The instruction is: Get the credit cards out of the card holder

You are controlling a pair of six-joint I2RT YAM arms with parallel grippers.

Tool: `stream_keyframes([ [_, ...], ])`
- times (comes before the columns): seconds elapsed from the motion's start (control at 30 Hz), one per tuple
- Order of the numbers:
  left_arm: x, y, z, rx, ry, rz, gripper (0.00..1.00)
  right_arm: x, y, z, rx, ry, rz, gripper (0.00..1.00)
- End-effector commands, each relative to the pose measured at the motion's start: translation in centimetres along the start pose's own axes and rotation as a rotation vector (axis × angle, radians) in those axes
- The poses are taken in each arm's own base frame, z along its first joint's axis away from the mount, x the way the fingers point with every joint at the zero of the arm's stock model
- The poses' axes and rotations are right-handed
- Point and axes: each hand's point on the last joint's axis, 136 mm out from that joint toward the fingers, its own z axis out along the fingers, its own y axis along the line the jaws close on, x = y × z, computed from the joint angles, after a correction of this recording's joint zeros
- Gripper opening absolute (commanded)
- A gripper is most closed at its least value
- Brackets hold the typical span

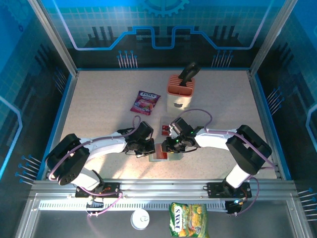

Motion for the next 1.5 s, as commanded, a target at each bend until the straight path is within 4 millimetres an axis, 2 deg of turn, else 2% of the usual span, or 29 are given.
stream_keyframes([
  [0.0,0.0,0.4,-0.3,-0.039,-0.005,0.022,0.00,0.0,0.2,-0.8,0.021,-0.009,-0.022,0.27],
  [0.43,-0.3,-1.6,-1.5,0.021,-0.022,0.055,0.00,-0.2,0.9,-1.7,-0.005,-0.041,-0.026,0.27],
  [0.6,0.1,-2.6,-1.2,0.026,-0.010,0.078,0.00,-0.1,0.9,-1.8,-0.039,-0.048,-0.002,0.27],
  [1.1,0.6,-0.9,1.0,-0.053,0.018,0.066,0.00,0.0,-0.2,-2.2,-0.042,-0.053,0.029,0.27],
  [1.47,0.7,-0.2,1.1,-0.090,0.022,0.054,0.00,0.2,-0.8,-1.1,-0.080,-0.025,0.064,0.26],
])
